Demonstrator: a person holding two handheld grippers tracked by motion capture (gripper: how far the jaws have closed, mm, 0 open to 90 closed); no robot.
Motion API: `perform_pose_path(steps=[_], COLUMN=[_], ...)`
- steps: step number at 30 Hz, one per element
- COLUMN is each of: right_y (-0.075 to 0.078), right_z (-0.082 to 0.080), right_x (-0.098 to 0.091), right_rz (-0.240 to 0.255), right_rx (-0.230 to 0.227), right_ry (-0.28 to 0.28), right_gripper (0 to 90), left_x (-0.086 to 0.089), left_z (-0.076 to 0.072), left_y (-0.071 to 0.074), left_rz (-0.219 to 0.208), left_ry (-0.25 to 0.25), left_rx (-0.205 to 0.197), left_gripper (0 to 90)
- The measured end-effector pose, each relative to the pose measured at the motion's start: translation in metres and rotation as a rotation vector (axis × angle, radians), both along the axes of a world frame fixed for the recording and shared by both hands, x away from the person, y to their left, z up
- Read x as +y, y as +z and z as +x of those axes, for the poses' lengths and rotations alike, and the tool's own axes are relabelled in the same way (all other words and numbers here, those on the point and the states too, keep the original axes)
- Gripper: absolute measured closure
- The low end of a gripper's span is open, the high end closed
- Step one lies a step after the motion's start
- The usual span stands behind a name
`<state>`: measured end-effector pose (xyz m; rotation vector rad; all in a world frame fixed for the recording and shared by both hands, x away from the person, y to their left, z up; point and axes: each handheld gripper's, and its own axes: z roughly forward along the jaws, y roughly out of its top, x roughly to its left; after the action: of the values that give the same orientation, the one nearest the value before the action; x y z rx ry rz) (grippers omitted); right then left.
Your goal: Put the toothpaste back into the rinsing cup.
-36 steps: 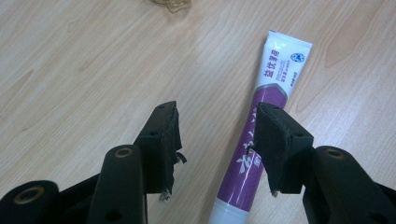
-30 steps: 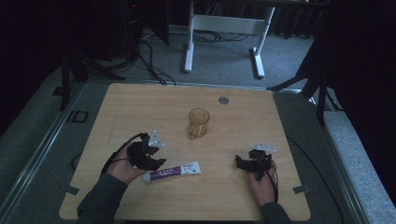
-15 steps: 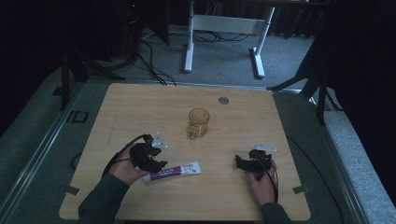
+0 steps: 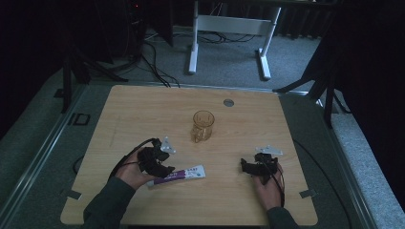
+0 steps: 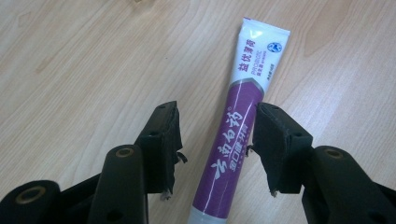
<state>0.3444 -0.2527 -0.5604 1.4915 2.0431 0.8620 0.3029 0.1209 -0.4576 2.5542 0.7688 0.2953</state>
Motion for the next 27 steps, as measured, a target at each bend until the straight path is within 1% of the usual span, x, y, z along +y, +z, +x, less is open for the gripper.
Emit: perform_pose_path(steps=[5, 16, 20, 27], right_y=[0.0, 0.0, 0.0, 0.0], right_z=[0.0, 0.0, 0.0, 0.0], right_x=[0.0, 0.0, 0.0, 0.0], right_rz=[0.0, 0.0, -0.001, 0.0], right_rx=[0.0, 0.0, 0.0, 0.0], right_ry=[0.0, 0.0, 0.001, 0.0], right_gripper=[12.4, 12.4, 12.4, 12.4], left_x=[-0.005, -0.017, -0.019, -0.024], left_z=[0.0, 0.002, 0.003, 0.004], left_y=[-0.003, -0.007, -0.007, -0.008], left_rz=[0.008, 0.051, 0.056, 0.082], left_ry=[-0.013, -0.039, -0.043, -0.059], left_rx=[0.007, 0.015, 0.026, 0.041], left_gripper=[50.1, 49.7, 49.7, 49.7])
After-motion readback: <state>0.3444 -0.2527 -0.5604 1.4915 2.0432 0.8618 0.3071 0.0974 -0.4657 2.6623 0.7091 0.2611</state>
